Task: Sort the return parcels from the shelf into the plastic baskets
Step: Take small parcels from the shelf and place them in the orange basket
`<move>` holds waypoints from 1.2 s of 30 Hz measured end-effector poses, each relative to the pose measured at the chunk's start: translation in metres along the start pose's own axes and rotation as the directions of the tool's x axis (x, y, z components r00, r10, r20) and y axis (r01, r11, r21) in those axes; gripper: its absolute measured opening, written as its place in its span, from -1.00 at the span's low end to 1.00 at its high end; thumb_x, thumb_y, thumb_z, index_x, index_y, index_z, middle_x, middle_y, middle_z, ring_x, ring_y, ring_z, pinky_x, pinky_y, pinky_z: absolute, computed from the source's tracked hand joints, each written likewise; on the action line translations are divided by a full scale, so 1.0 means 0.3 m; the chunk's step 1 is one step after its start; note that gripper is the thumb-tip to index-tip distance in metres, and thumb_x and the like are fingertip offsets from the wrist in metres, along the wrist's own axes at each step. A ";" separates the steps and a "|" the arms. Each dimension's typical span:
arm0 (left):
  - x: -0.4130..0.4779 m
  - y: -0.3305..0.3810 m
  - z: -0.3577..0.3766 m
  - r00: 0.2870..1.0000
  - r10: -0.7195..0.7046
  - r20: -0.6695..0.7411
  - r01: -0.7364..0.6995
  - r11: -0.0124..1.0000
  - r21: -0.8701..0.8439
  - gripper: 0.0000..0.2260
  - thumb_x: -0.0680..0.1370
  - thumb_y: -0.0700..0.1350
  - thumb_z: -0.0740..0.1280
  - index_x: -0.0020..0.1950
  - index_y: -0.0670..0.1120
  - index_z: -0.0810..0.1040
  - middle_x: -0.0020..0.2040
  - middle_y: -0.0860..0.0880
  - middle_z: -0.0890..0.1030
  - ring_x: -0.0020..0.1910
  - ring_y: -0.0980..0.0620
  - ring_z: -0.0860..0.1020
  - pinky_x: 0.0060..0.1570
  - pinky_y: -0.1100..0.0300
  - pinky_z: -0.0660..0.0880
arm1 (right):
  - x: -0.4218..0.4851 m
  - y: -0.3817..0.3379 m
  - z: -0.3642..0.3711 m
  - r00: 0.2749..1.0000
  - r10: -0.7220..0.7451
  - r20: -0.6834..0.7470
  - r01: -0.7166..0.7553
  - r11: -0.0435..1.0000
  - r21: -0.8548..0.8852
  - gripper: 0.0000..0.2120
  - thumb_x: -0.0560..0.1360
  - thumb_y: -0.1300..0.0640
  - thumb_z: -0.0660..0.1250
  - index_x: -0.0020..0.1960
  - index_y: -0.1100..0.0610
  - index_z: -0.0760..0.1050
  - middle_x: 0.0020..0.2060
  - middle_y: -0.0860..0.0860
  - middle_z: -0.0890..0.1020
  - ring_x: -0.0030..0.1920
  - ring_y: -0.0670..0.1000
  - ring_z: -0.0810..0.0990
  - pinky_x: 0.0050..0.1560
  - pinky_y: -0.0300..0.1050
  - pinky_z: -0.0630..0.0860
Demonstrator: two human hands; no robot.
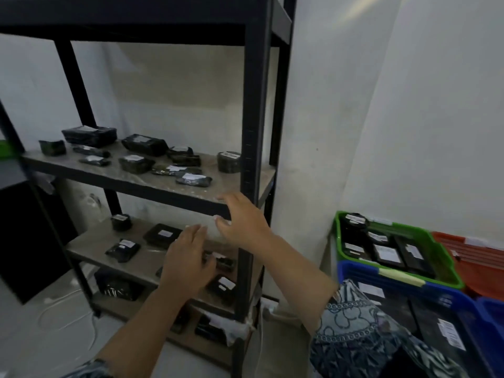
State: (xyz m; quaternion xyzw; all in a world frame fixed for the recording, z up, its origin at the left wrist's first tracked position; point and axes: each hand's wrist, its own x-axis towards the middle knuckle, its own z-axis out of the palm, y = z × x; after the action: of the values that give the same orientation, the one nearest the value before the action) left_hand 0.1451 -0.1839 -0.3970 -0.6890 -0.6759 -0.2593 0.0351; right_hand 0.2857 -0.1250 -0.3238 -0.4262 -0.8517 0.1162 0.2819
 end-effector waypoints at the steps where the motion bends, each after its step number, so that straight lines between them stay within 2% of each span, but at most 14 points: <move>1: 0.036 -0.039 -0.007 1.000 -0.006 -0.001 0.006 1.000 0.002 -0.45 0.45 -0.06 0.38 0.38 -0.22 0.37 0.36 -0.19 0.39 0.35 -0.15 0.36 0.28 -0.04 0.34 | 0.044 -0.004 0.018 1.000 0.015 0.000 -0.015 1.000 0.001 -0.55 0.56 0.01 0.25 0.41 0.08 0.29 0.36 0.03 0.37 0.32 0.04 0.37 0.25 -0.04 0.39; 8: 0.271 -0.278 -0.038 1.000 0.000 0.009 0.000 1.000 -0.009 -0.39 0.51 0.00 0.31 0.49 -0.12 0.19 0.49 -0.08 0.22 0.48 -0.04 0.14 0.41 0.01 0.18 | 0.324 -0.006 0.132 0.989 0.149 -0.009 -0.149 0.989 0.002 -0.49 0.55 0.03 0.26 0.46 0.04 0.22 0.40 0.02 0.32 0.32 0.05 0.39 0.25 0.01 0.44; 11: 0.358 -0.353 -0.044 1.000 0.026 -0.016 -0.026 0.999 -0.018 -0.40 0.49 -0.03 0.34 0.46 -0.15 0.23 0.45 -0.11 0.26 0.44 -0.05 0.20 0.38 0.03 0.21 | 0.415 0.004 0.183 0.977 0.215 -0.003 -0.215 0.976 -0.021 -0.47 0.55 0.03 0.27 0.47 0.01 0.19 0.40 0.02 0.32 0.32 0.06 0.39 0.26 0.03 0.43; 15: 0.453 -0.437 -0.034 0.997 0.083 0.003 -0.084 0.997 0.003 -0.42 0.48 0.01 0.33 0.43 -0.13 0.26 0.44 -0.13 0.26 0.42 -0.10 0.23 0.37 -0.06 0.27 | 0.512 0.026 0.238 0.966 0.257 -0.014 -0.257 0.963 -0.079 -0.46 0.56 0.00 0.25 0.49 -0.02 0.14 0.43 0.03 0.29 0.35 0.07 0.37 0.22 -0.01 0.42; 18: 0.497 -0.490 -0.023 0.992 0.122 0.038 -0.123 0.992 0.005 -0.42 0.50 0.05 0.29 0.45 -0.11 0.21 0.46 -0.12 0.22 0.46 -0.09 0.17 0.42 -0.06 0.18 | 0.580 0.051 0.266 0.959 0.284 0.004 -0.280 0.948 -0.151 -0.43 0.57 -0.05 0.23 0.51 -0.01 0.11 0.49 0.03 0.22 0.43 0.09 0.28 0.31 0.05 0.38; 20: 0.506 -0.536 -0.014 0.984 0.157 0.089 -0.158 0.988 0.001 -0.38 0.51 0.05 0.27 0.50 -0.09 0.13 0.50 -0.08 0.15 0.49 -0.04 0.09 0.46 -0.03 0.09 | 0.605 0.060 0.295 0.939 0.342 0.037 -0.333 0.932 -0.140 -0.42 0.57 -0.08 0.23 0.51 -0.03 0.11 0.50 0.03 0.21 0.46 0.09 0.24 0.35 0.07 0.34; 22: 0.497 -0.580 -0.010 0.973 0.186 0.136 -0.184 0.983 -0.025 -0.34 0.52 0.05 0.27 0.52 -0.06 0.04 0.53 -0.03 0.06 0.51 0.02 -0.01 0.48 0.01 0.01 | 0.602 0.063 0.325 0.915 0.397 0.063 -0.391 0.916 -0.089 -0.46 0.55 -0.06 0.27 0.48 -0.01 0.20 0.42 0.05 0.34 0.38 0.08 0.35 0.31 0.00 0.38; 24: 0.479 -0.617 -0.014 0.958 0.229 0.175 -0.223 0.973 -0.050 -0.30 0.53 0.05 0.27 0.53 -0.04 -0.05 0.54 0.01 -0.04 0.52 0.05 -0.11 0.49 0.05 -0.08 | 0.582 0.056 0.346 0.903 0.430 0.022 -0.428 0.902 -0.046 -0.53 0.54 -0.01 0.31 0.40 0.01 0.30 0.30 0.05 0.48 0.26 0.05 0.47 0.23 -0.04 0.46; 28: 0.458 -0.646 -0.026 0.939 0.291 0.185 -0.274 0.955 -0.113 -0.30 0.54 0.04 0.25 0.54 -0.05 -0.06 0.55 0.00 -0.08 0.52 0.05 -0.16 0.43 0.12 -0.19 | 0.521 0.005 0.343 0.879 0.469 -0.089 -0.474 0.879 -0.048 -0.61 0.50 0.07 0.38 0.29 0.07 0.40 0.20 0.03 0.54 0.16 0.03 0.50 0.14 -0.10 0.47; 32: 0.398 -0.639 -0.034 0.914 0.336 0.225 -0.307 0.939 -0.157 -0.31 0.54 0.06 0.26 0.54 -0.03 -0.05 0.55 0.00 -0.06 0.52 0.04 -0.13 0.42 0.11 -0.16 | 0.409 -0.048 0.326 0.855 0.483 -0.189 -0.497 0.868 -0.028 -0.59 0.47 0.11 0.41 0.28 0.13 0.42 0.18 0.05 0.52 0.15 0.02 0.49 0.07 -0.24 0.37; 36: 0.303 -0.595 -0.045 0.872 0.421 0.248 -0.382 0.904 -0.191 -0.33 0.54 0.05 0.26 0.53 -0.07 0.00 0.55 -0.03 0.02 0.52 0.01 -0.05 0.46 0.09 -0.05 | 0.257 -0.107 0.277 0.821 0.516 -0.244 -0.542 0.839 -0.051 -0.54 0.48 0.10 0.40 0.34 0.13 0.40 0.21 0.05 0.51 0.19 0.04 0.48 0.13 -0.19 0.36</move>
State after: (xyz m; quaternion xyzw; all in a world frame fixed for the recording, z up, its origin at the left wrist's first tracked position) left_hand -0.0330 -0.0914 -0.4025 -0.8451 -0.4964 -0.1903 -0.0561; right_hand 0.1795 -0.0799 -0.3481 -0.6721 -0.6683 0.0915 0.3055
